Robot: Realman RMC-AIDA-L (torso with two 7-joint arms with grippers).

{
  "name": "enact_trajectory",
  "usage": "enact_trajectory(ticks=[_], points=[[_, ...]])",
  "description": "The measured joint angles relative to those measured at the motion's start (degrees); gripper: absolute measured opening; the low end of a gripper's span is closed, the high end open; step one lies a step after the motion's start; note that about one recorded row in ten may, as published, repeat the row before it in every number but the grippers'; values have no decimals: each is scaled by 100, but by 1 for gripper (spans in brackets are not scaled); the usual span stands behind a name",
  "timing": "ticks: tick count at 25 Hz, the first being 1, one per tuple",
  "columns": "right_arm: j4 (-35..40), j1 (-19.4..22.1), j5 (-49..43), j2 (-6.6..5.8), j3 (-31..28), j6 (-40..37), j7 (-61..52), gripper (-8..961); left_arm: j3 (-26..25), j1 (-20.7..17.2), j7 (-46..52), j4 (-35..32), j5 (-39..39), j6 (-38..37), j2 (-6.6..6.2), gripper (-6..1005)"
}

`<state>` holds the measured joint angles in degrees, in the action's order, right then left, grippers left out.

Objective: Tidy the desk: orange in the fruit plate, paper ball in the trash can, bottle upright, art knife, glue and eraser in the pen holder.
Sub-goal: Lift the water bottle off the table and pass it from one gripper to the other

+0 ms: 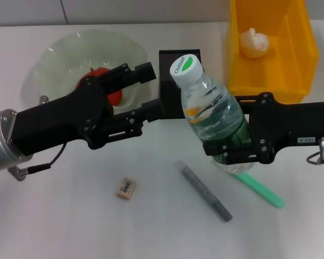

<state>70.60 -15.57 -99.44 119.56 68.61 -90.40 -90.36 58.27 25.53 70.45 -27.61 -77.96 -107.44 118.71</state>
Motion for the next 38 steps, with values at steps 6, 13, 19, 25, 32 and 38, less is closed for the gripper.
enact_trajectory(ticks=[6, 13, 19, 25, 32, 38], points=[[-524, -133, 309, 9, 101, -227, 422, 711, 13, 88, 309, 10, 15, 34, 2, 707], [-1001, -252, 835, 13, 440, -205, 839, 710, 40, 78, 338, 54, 19, 43, 8, 705], [-1196, -412, 886, 17, 505, -172, 850, 710, 48, 85, 294, 226, 19, 48, 11, 704], [-1467, -555, 990, 16, 511, -24, 855, 710, 53, 75, 172, 247, 18, -7, 12, 702], [-1718, -649, 1200, 14, 686, 138, 946, 710, 53, 67, 23, 285, 26, -30, 23, 701], [-1794, -658, 1368, 14, 975, 314, 1017, 710, 55, 97, -228, 476, 40, -60, 34, 699]])
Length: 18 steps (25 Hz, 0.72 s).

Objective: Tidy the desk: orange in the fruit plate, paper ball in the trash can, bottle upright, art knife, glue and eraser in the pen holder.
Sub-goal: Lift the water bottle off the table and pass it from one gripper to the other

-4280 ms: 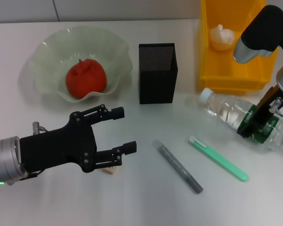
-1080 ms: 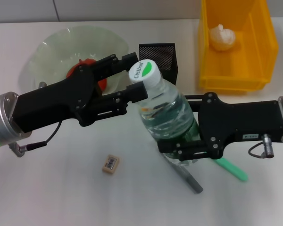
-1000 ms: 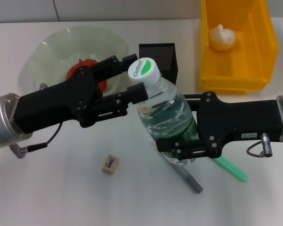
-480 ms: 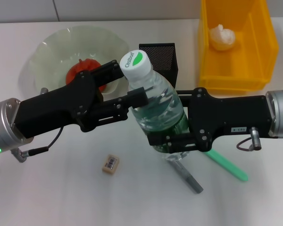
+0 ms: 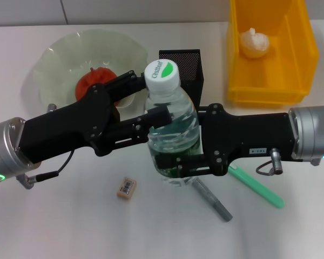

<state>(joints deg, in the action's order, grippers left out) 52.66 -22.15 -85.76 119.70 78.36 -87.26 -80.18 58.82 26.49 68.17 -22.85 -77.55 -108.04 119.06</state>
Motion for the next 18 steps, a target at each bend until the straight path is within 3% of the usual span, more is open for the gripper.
enact_trajectory(ticks=[18], points=[[-28, -57, 78, -4, 118, -21, 3, 710, -3, 21, -65, 0, -23, 139, -5, 695]])
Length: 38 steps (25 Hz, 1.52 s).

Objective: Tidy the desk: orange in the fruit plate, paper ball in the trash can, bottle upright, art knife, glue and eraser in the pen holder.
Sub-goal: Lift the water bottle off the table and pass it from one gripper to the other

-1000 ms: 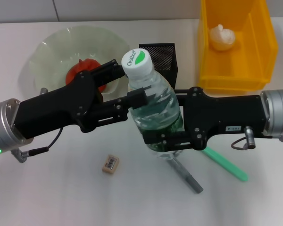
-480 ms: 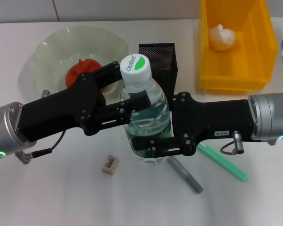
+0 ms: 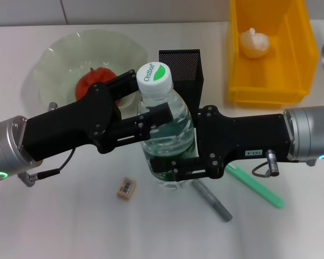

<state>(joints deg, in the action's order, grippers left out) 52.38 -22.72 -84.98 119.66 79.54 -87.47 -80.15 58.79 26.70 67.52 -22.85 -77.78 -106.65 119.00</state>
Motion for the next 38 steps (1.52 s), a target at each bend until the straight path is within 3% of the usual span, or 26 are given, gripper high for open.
enact_trajectory(ticks=[10, 15, 38], points=[[-22, -15, 0, -5, 0, 33, -1, 711, 1, 11, -151, -10, -8, 43, 0, 693], [-135, -88, 0, -20, 0, 35, -1, 711, 1, 25, -93, -36, -8, 116, -13, 564], [-184, -230, -154, -43, 1, 183, -36, 711, -43, 37, 84, -99, -19, 183, -46, 543]])
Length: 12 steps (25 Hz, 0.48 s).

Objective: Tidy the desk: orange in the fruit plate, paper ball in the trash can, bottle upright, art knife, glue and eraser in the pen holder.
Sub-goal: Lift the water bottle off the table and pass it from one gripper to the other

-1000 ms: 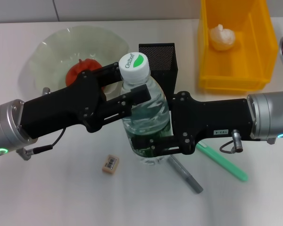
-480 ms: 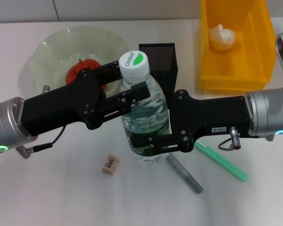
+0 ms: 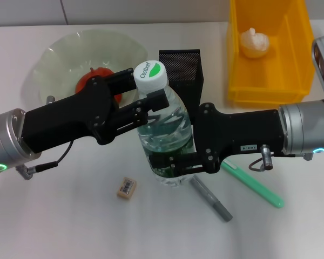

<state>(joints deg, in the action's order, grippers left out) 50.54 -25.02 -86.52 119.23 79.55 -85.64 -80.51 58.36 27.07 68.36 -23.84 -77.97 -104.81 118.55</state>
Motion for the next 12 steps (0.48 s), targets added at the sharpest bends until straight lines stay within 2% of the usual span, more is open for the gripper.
enact_trajectory(ticks=[12], points=[[34, -13, -65, 3, -11, -13, -54, 710, 38, -1, 90, -25, 6, 50, -10, 490]])
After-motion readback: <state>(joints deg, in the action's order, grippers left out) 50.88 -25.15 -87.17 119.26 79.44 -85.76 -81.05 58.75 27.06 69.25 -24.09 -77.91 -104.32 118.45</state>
